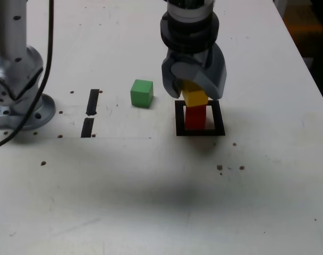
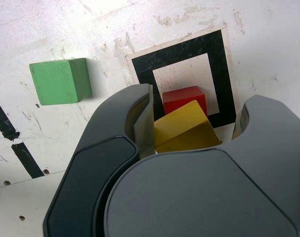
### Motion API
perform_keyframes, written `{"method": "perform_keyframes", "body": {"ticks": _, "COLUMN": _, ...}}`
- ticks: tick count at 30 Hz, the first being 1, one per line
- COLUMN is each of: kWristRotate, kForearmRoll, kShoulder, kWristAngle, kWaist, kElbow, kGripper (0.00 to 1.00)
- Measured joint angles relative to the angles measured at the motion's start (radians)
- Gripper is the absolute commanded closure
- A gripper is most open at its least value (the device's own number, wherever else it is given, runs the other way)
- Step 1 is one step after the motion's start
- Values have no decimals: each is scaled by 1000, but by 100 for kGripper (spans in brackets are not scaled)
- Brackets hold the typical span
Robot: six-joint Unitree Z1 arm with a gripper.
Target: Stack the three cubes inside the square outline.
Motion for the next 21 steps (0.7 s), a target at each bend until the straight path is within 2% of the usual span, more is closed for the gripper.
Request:
{"method": "perform_keyframes", "body": {"ticks": 11, "kWristRotate": 8, "kForearmRoll": -25, "kShoulder": 23, "kWristAngle": -25, "kWaist": 0, "kElbow": 5, "kGripper": 83}}
{"method": "perform_keyframes", "body": {"ticks": 21, "kWristRotate": 8, "kForearmRoll": -29, "kShoulder": 37, "kWristAngle": -29, "kWaist": 8, "kElbow": 17, "kGripper": 79}}
